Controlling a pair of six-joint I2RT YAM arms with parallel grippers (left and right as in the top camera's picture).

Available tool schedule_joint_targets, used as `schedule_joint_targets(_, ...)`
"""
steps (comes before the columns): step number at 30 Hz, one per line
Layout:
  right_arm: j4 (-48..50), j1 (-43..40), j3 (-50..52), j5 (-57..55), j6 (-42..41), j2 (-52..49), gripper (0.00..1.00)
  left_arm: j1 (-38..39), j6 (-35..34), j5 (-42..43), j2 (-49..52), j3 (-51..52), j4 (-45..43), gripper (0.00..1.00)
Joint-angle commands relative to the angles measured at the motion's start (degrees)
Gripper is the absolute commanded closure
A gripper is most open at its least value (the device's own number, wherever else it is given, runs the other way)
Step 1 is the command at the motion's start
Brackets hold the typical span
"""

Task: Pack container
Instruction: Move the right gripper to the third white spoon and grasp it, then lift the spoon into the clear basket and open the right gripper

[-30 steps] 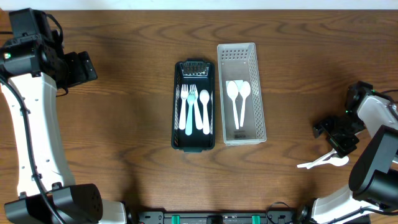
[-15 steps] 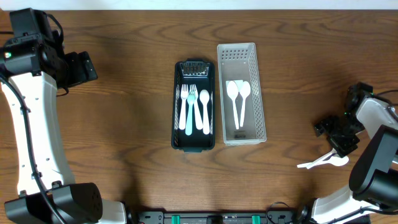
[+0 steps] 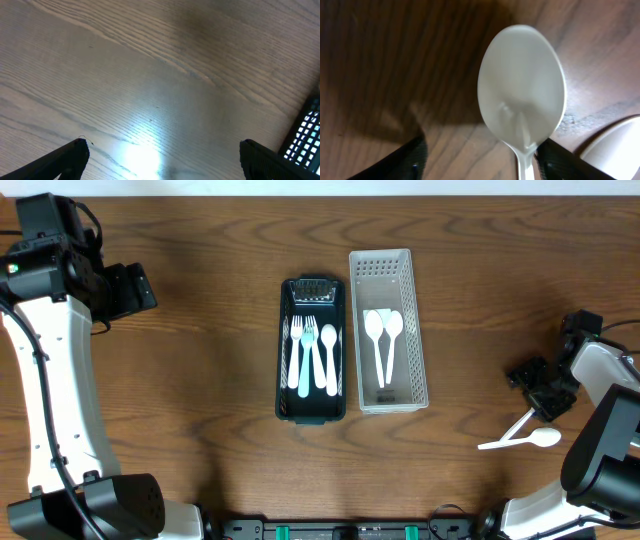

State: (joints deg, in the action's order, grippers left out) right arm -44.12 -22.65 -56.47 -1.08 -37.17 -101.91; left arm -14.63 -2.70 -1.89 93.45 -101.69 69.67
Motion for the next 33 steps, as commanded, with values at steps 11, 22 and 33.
schedule_joint_targets(11, 6.67, 0.46, 8.94, -1.66, 0.13, -1.18, 0.68, -0.09, 1.01, -0.28, 0.72, 0.37, 0.13, 0.02)
schedule_joint_targets(22, 7.56, 0.52, 9.99, -0.42, 0.15, -1.16, 0.99, -0.09, 1.01, -0.28, 0.72, 0.37, 0.11, 0.02)
schedule_joint_targets(33, -0.02, 11.78, -5.27, 0.94, 2.19, 6.47, 0.99, -0.09, 1.01, -0.28, 0.72, 0.37, -0.09, 0.02)
